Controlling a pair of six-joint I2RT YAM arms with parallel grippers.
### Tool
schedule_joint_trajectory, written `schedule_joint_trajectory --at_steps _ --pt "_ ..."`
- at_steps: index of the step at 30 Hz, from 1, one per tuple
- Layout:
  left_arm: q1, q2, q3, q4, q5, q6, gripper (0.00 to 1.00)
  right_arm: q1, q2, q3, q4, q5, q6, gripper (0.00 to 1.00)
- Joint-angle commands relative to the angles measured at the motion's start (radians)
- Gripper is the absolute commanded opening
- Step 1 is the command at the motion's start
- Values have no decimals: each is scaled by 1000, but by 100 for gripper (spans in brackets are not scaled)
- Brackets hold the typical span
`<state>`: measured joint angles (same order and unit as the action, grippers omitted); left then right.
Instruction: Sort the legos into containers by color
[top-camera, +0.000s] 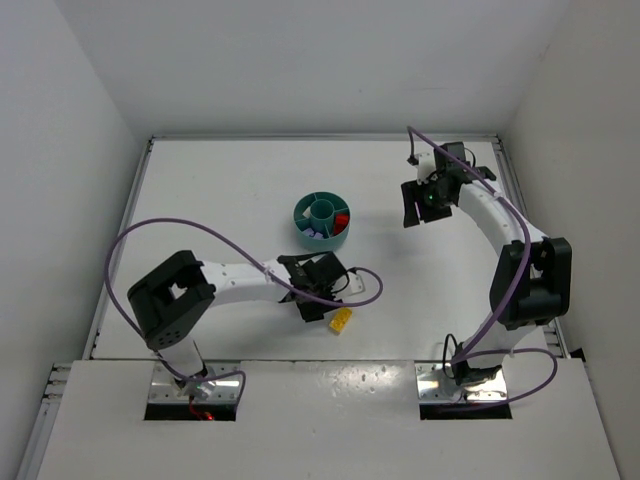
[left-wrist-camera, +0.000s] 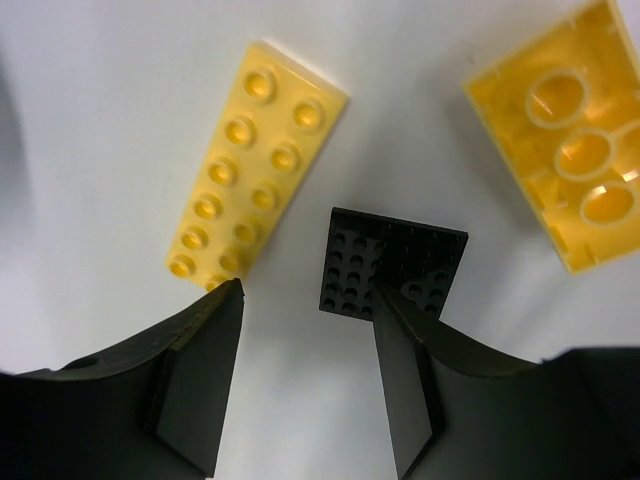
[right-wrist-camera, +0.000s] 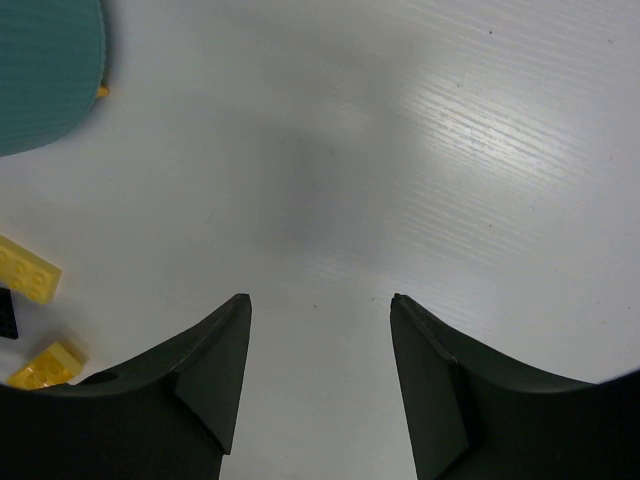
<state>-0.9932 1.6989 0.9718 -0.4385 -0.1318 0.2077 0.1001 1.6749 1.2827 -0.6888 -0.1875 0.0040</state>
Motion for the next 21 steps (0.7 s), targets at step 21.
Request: schedule_joint_trajectory --at_steps 21 --pt "-44 -140 102 -147 64 -73 63 -3 -43 -22 21 -43 5 59"
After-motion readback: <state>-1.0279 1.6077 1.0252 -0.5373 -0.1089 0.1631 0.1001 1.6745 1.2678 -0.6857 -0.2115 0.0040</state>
